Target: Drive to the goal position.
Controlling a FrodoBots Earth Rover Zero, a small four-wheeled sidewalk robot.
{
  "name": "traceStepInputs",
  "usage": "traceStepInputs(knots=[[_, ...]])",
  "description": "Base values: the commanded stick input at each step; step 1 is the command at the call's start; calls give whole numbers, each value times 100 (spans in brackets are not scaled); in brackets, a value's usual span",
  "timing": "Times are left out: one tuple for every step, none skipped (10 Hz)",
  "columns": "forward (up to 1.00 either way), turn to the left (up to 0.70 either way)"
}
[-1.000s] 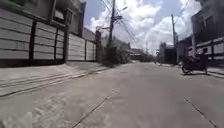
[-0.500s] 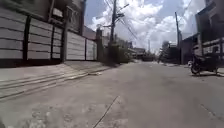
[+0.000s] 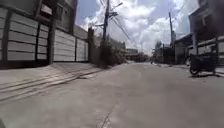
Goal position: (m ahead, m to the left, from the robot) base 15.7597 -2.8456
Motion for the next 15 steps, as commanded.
traceStepInputs(knots=[[100, 0], [100, 0], [100, 0], [100, 0], [100, 0], [100, 0], [100, 0], [100, 0], [100, 0], [100, -2], [100, -14], [100, -24], [100, -25], [100, -25], [100, -24]])
